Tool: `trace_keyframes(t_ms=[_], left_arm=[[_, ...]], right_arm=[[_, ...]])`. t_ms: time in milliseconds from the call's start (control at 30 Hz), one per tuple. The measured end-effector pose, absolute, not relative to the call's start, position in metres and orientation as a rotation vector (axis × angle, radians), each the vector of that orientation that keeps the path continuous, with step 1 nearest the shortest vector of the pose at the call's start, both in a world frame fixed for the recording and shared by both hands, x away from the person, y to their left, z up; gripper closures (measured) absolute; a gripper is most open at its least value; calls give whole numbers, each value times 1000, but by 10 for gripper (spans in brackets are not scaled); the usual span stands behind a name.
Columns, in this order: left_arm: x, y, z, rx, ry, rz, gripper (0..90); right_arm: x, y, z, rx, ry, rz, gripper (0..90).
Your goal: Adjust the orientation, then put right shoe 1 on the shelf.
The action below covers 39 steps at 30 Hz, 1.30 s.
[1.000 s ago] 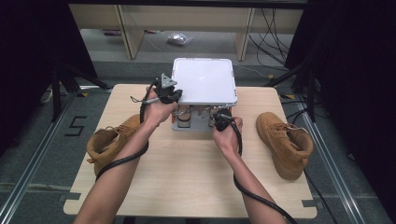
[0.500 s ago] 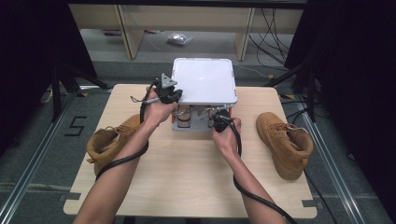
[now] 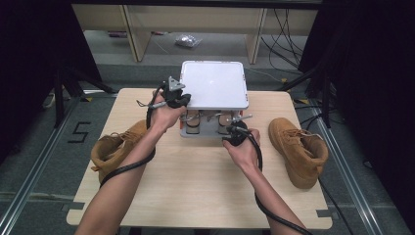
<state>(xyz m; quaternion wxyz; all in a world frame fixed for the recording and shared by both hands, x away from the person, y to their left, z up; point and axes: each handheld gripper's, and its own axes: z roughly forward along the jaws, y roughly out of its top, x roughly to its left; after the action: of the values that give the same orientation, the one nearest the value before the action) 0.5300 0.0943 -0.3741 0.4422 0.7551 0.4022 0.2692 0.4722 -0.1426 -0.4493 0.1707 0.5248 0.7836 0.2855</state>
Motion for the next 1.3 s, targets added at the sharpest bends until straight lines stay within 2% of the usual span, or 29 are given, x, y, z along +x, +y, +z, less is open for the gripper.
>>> trace_keyframes(t_ms=[200, 233, 400, 667, 867, 1100, 1300], left_arm=[[520, 104, -360, 1834, 1005, 638, 749], [518, 107, -357, 1830, 1007, 639, 702], [502, 132, -347, 1894, 991, 686, 641], [480, 187, -355, 1978, 1051, 717, 621], [462, 235, -363, 1971, 1146, 727, 618], [447, 262, -369, 1956, 1205, 721, 603], [432, 281, -367, 1937, 1266, 731, 541]], right_arm=[[454, -159, -454, 1499, 2265, 822, 574], [448, -163, -456, 1495, 2262, 820, 570], [432, -173, -459, 1524, 2241, 858, 558], [418, -177, -463, 1533, 2252, 870, 551], [413, -177, -465, 1508, 2260, 889, 543], [413, -175, -467, 1522, 2268, 879, 535], [415, -177, -467, 1529, 2274, 881, 527]])
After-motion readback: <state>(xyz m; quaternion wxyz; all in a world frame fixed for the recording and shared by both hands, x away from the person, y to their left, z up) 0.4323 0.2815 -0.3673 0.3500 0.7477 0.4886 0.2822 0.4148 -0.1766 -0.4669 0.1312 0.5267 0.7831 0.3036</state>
